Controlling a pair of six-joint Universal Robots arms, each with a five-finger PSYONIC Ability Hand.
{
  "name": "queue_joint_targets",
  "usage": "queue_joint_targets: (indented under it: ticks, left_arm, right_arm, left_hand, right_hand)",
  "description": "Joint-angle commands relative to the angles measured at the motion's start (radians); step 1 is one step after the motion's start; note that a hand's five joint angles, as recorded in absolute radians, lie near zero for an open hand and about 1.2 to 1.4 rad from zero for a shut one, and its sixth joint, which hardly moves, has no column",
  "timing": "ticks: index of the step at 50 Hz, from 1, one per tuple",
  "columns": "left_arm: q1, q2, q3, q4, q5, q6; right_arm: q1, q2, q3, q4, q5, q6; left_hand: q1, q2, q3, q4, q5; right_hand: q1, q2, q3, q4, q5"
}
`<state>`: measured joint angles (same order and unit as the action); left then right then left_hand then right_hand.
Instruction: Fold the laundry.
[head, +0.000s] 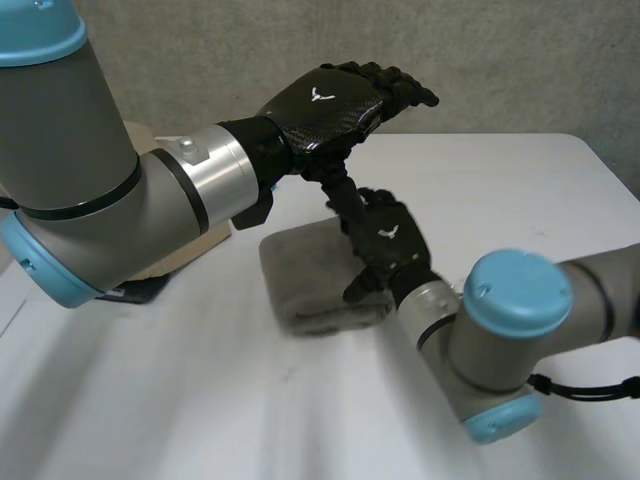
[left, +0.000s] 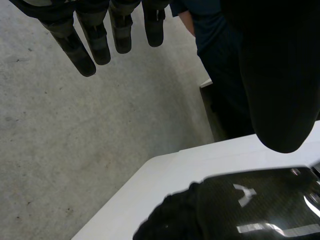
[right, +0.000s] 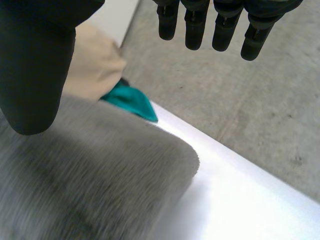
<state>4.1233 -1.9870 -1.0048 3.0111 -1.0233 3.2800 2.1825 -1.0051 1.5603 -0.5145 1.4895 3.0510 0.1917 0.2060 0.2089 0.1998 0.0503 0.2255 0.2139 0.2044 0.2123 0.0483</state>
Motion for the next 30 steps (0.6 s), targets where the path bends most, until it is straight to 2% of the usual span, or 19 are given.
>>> queue_joint_targets:
  ticks: [1,4,9,26,28,30]
  left_arm:
    - [-0.009,0.007,0.009,-0.004,-0.055,-0.005]
    - [-0.008,0.014,0.011,-0.006,-0.063,-0.008]
    - [-0.009,0.019,0.011,-0.008,-0.064,-0.010]
    - [0.003,0.020,0.011,-0.008,-0.058,-0.016]
    - [0.003,0.019,0.011,-0.008,-0.054,-0.016]
    - [0.005,0.020,0.011,-0.008,-0.051,-0.016]
  right_arm:
    - [-0.113,0.002,-0.078,0.232,-0.118,0.353]
    - [-0.145,0.016,-0.100,0.330,-0.181,0.434]
    - [-0.165,0.036,-0.100,0.380,-0.227,0.423]
    - [-0.110,0.177,-0.111,0.220,-0.112,0.259]
    - [-0.109,0.186,-0.123,0.212,-0.095,0.247]
    - [-0.109,0.197,-0.144,0.191,-0.072,0.235]
  left_hand:
    - [-0.017,-0.031,-0.034,-0.025,-0.050]
    - [-0.017,-0.031,-0.034,-0.025,-0.050]
    - [-0.017,-0.031,-0.034,-0.025,-0.050]
    - [-0.017,-0.031,-0.034,-0.025,-0.050]
    - [-0.017,-0.031,-0.034,-0.025,-0.050]
    - [-0.017,-0.031,-0.034,-0.025,-0.050]
  right_hand:
    - [-0.051,-0.039,-0.030,-0.038,-0.048]
    - [-0.051,-0.039,-0.030,-0.038,-0.048]
    - [-0.051,-0.039,-0.030,-0.038,-0.048]
    - [-0.049,-0.037,-0.028,-0.036,-0.046]
    - [0.221,0.232,0.242,0.234,0.223]
    - [1.020,1.032,1.041,1.033,1.023]
